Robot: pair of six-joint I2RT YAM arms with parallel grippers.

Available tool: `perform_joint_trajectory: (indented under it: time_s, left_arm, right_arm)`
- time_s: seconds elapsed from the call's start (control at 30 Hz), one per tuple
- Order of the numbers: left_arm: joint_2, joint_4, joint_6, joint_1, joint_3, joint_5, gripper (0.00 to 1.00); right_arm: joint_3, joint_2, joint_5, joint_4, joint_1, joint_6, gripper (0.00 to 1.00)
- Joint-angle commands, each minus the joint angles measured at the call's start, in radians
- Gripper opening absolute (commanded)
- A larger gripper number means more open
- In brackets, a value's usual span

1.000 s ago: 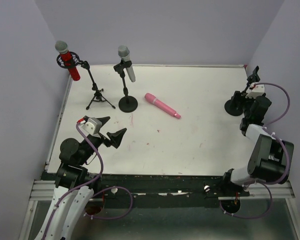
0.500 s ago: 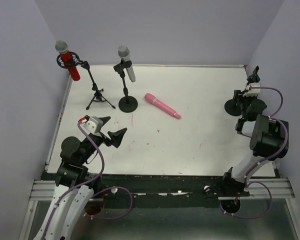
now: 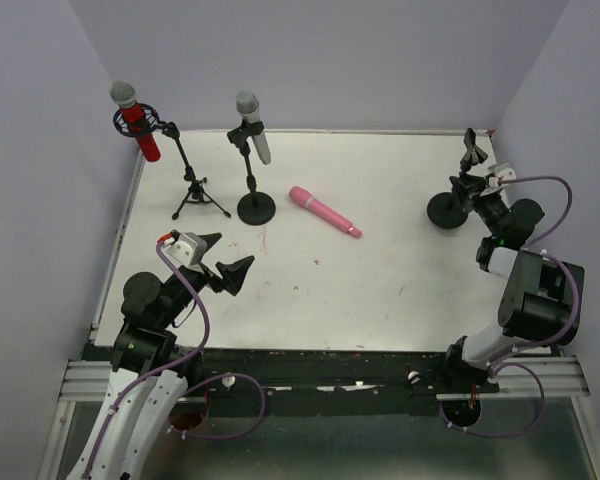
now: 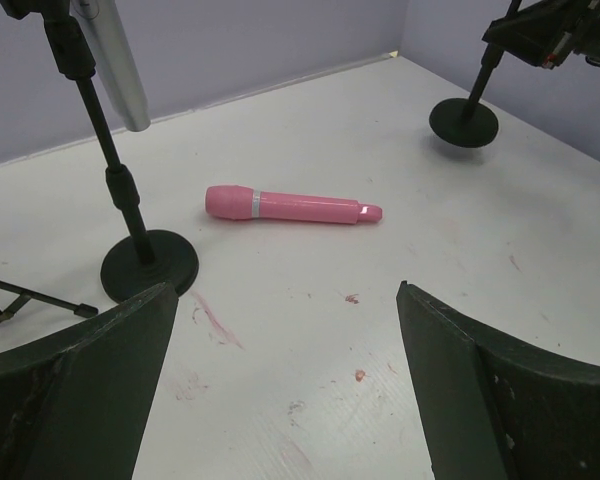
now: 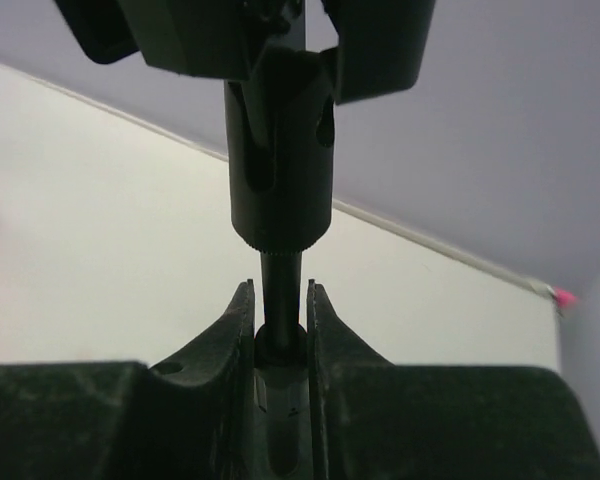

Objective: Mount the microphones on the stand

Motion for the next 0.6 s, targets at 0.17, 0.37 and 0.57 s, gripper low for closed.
perform_joint_trajectory:
  time_s: [0.17,0.37,0.57]
  left_arm:
    - [0.003,0.000,0.018,0.003,0.002,0.009,0.99]
    - [0.005,0.015,0.018,0.015,-0.006,0.013,0.99]
    - [0.023,0.038,0.006,0.032,-0.012,0.044,0.99]
  right_arm:
    - [0.026,-0.221,-0.803,0.010,0.232,0.349,0.01]
    - [0.004,-0.224,-0.885,0.095,0.448,0.491,0.01]
    - [-0.018,-0.177,-0.860,0.116,0.571,0.432,0.02]
